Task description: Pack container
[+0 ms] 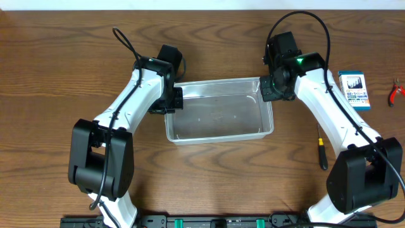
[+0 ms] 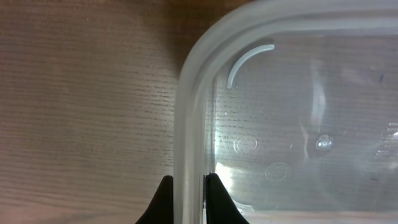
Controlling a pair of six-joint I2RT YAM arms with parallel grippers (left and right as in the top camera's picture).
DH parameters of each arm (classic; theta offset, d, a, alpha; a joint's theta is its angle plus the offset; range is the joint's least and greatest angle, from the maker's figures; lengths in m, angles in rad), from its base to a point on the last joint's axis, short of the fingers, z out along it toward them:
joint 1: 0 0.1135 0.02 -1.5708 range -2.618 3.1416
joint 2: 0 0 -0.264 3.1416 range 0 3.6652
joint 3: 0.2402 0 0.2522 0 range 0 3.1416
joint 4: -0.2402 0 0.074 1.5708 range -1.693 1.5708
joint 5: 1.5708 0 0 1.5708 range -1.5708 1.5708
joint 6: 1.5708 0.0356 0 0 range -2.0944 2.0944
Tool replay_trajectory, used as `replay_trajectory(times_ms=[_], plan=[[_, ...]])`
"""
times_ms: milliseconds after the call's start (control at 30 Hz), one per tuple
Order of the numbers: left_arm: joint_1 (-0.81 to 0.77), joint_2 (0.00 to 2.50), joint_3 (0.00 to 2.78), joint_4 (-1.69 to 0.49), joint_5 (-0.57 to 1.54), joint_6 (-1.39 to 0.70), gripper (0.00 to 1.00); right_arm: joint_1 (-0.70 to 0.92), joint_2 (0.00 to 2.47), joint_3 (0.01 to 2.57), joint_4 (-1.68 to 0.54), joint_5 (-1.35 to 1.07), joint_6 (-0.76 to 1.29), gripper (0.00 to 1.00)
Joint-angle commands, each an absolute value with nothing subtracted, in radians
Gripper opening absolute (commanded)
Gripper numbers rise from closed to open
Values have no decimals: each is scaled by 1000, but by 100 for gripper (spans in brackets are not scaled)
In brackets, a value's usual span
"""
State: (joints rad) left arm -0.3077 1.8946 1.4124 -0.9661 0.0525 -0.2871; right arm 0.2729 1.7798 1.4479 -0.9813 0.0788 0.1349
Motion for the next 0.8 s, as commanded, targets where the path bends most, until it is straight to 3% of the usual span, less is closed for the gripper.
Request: replay_trajectory(times_ms=[0,767], plan=[[-305,1893,1409,-966,44,-263,6,267,1769,1449,-979,78,163,1],[-305,1893,1409,-939,97,-164,6,267,1769,1448,-1001,82,216,1]])
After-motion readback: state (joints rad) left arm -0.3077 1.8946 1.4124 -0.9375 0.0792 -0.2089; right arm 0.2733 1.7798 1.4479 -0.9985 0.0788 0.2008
